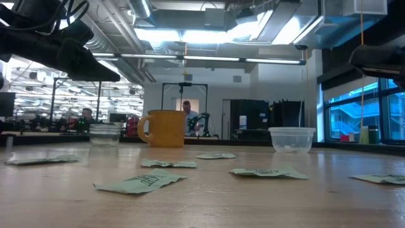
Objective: Pick and place Stevia / Truvia into bins
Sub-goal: Put the stevia packet into the transparent container
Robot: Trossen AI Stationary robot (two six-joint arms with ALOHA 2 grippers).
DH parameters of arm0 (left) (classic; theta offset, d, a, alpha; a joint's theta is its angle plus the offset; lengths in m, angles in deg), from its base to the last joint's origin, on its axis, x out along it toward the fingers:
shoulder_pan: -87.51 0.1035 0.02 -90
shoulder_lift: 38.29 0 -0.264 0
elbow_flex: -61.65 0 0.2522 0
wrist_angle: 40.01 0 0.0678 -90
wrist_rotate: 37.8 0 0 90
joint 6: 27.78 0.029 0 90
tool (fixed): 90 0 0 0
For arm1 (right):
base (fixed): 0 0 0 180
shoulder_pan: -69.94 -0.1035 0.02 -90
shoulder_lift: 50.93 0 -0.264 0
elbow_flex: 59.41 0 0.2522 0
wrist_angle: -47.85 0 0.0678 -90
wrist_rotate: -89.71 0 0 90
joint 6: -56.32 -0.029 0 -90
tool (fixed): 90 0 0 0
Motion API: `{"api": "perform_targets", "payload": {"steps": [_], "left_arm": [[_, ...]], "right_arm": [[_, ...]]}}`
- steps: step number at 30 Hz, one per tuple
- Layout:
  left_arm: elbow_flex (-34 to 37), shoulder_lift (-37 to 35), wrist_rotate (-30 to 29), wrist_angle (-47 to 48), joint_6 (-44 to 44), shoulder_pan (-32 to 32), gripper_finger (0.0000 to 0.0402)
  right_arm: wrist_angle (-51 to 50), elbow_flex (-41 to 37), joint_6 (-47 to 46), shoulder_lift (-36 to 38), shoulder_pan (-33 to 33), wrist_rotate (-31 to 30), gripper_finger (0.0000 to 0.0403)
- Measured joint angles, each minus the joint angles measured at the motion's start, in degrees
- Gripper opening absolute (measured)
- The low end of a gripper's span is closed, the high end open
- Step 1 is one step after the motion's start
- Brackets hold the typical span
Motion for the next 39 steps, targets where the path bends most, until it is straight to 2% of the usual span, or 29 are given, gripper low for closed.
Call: {"api": "perform_targets", "payload": {"steps": [22, 39], "left_arm": [[0.00, 0.00, 0.00, 0.00, 0.00, 0.00, 0.0086], [0.00, 0.00, 0.00, 0.00, 0.00, 0.00, 0.0086]], "right_arm": [[0.13, -0.13, 0.04, -0.15, 0.17, -2.03, 0.0147], [0.34, -0.17, -0.14, -0.26, 0.20, -1.22, 0.0035]]}}
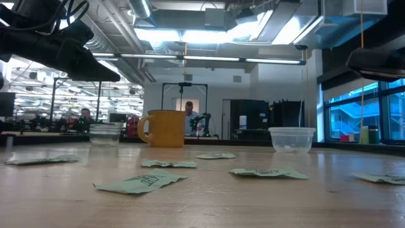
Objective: Pick and place Stevia / Truvia into bins
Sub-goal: Put the stevia packet into the transparent container
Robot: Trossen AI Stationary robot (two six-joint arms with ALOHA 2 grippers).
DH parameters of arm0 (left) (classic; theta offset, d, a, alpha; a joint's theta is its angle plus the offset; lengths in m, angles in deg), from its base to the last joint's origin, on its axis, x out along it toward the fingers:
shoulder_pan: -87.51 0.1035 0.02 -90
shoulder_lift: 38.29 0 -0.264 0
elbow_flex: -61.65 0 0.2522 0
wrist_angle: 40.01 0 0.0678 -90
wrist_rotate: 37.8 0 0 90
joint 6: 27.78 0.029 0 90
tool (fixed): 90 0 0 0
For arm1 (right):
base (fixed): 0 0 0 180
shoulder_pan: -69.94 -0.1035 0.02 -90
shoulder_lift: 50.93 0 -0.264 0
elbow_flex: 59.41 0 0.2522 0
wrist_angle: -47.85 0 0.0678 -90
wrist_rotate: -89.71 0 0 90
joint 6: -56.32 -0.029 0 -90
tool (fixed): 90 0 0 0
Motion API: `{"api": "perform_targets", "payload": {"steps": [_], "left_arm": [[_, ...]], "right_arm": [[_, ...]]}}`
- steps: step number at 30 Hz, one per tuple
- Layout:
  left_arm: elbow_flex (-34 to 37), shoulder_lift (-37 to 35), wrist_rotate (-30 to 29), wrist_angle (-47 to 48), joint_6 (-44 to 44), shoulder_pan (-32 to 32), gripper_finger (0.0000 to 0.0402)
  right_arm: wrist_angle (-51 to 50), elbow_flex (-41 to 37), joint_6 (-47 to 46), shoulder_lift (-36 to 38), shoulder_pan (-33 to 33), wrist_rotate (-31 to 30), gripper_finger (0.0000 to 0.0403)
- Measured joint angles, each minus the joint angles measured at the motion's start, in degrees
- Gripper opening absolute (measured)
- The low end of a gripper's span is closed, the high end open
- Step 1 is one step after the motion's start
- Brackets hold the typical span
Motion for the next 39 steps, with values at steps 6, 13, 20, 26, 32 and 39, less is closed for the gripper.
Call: {"api": "perform_targets", "payload": {"steps": [6, 13, 20, 26, 32, 39], "left_arm": [[0.00, 0.00, 0.00, 0.00, 0.00, 0.00, 0.0086], [0.00, 0.01, 0.00, 0.00, -0.01, -0.01, 0.0086], [0.00, 0.02, 0.00, 0.00, 0.00, 0.00, 0.0086], [0.00, 0.02, 0.07, -0.02, -0.02, 0.00, 0.0086], [0.00, 0.02, 0.09, -0.02, -0.07, 0.00, 0.0086], [0.00, 0.02, 0.15, 0.00, -0.11, 0.00, 0.0086]], "right_arm": [[-0.03, -0.02, -1.47, -0.04, 0.02, -0.02, 0.0004], [-3.74, 1.11, -4.17, -0.15, 0.19, -0.40, 0.0003], [-13.44, 2.12, -13.31, 5.38, 0.56, -1.37, 0.0002], [-14.12, 2.25, -18.85, 16.64, 4.20, -3.08, 0.0001], [-18.35, 3.82, -30.55, 27.69, 13.02, -13.44, 0.0000], [-24.87, 6.46, -32.71, 32.78, 28.93, -11.63, 0.0000]]}}
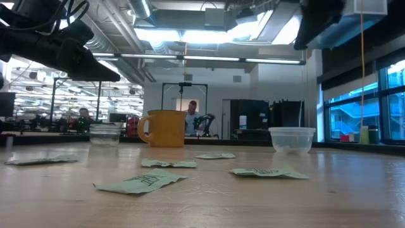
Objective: Pick and place Stevia / Truvia into bins
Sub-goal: Put the stevia packet into the transparent container
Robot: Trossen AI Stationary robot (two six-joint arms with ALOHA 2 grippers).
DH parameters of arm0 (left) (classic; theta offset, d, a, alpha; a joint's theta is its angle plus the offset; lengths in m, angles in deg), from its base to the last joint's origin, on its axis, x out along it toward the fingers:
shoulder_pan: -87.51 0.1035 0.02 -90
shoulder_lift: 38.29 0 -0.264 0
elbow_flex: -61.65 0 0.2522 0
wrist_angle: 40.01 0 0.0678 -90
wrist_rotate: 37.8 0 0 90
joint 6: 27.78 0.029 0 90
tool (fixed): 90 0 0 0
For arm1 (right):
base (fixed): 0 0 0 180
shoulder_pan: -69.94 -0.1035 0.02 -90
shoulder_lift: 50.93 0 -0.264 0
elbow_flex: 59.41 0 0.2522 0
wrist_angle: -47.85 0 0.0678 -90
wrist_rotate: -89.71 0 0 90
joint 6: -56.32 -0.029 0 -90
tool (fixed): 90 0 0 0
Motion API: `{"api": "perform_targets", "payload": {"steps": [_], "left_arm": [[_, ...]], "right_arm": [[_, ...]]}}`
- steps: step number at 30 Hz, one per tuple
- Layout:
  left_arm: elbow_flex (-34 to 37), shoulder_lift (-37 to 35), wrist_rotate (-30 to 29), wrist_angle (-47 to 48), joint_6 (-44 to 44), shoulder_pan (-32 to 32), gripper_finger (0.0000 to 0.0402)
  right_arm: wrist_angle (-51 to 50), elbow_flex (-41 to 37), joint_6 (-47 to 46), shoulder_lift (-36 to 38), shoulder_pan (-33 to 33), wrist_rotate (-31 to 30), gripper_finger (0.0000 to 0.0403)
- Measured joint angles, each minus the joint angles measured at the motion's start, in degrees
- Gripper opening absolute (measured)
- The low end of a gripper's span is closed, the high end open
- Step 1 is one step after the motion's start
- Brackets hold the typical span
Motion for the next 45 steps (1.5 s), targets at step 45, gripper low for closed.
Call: {"api": "perform_targets", "payload": {"steps": [45], "left_arm": [[0.00, 0.00, 7.54, 0.39, -2.95, -0.02, 0.0086]], "right_arm": [[40.49, -26.34, 8.85, -2.35, 15.46, 20.92, 0.0001]]}}
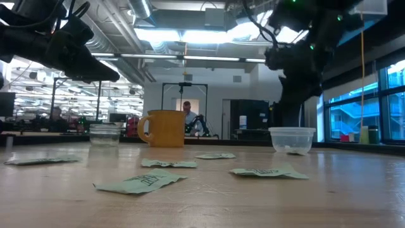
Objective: Pick and place Stevia / Truvia into bins
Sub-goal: Put the stevia packet into the transparent container
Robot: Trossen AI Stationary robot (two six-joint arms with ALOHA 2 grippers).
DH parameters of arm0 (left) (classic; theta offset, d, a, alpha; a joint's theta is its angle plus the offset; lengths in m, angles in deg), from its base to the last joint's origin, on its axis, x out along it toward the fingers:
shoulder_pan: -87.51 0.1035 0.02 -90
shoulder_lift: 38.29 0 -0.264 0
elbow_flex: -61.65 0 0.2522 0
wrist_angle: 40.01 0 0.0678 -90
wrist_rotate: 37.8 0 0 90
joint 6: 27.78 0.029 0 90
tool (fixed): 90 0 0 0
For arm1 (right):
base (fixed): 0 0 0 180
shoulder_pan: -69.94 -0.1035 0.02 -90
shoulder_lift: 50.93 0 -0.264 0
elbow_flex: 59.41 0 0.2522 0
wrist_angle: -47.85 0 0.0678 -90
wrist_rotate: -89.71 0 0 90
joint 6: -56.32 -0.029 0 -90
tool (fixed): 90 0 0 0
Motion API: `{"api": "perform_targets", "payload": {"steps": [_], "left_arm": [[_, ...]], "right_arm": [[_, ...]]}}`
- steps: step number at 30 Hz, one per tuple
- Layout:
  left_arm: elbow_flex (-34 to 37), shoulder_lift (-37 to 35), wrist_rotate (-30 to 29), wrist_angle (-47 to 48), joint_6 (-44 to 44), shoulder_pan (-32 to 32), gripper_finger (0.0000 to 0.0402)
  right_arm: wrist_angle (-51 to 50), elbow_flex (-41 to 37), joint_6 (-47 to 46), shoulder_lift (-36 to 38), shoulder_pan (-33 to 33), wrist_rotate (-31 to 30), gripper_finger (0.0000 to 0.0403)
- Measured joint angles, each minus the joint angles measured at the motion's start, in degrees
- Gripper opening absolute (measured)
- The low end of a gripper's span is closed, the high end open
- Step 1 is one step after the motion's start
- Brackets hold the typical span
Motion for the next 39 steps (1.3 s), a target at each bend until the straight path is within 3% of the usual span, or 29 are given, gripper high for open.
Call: {"api": "perform_targets", "payload": {"steps": [7, 13, 25, 32, 39], "left_arm": [[0.00, 0.00, 0.00, 0.00, 0.02, 0.00, 0.0086], [0.00, 0.00, 1.01, -0.02, 2.96, -0.34, 0.0086], [0.00, 0.85, 1.44, -6.77, 4.52, -3.72, 0.0086], [-0.02, 7.83, 0.63, -13.32, 4.48, -8.47, 0.0086], [-0.05, 20.97, -0.04, -28.09, 4.23, -13.04, 0.0086]], "right_arm": [[0.93, -4.63, -1.18, 0.00, 0.00, -0.37, 0.0000], [5.92, -8.15, 4.15, -0.70, -0.02, -0.79, 0.0000], [12.78, -9.83, 4.45, -8.81, 0.15, -1.84, 0.0000], [22.55, -9.25, 3.28, -11.37, -2.71, 1.21, 0.0000], [25.04, -7.45, 3.11, -11.78, -6.19, 2.23, 0.0000]]}}
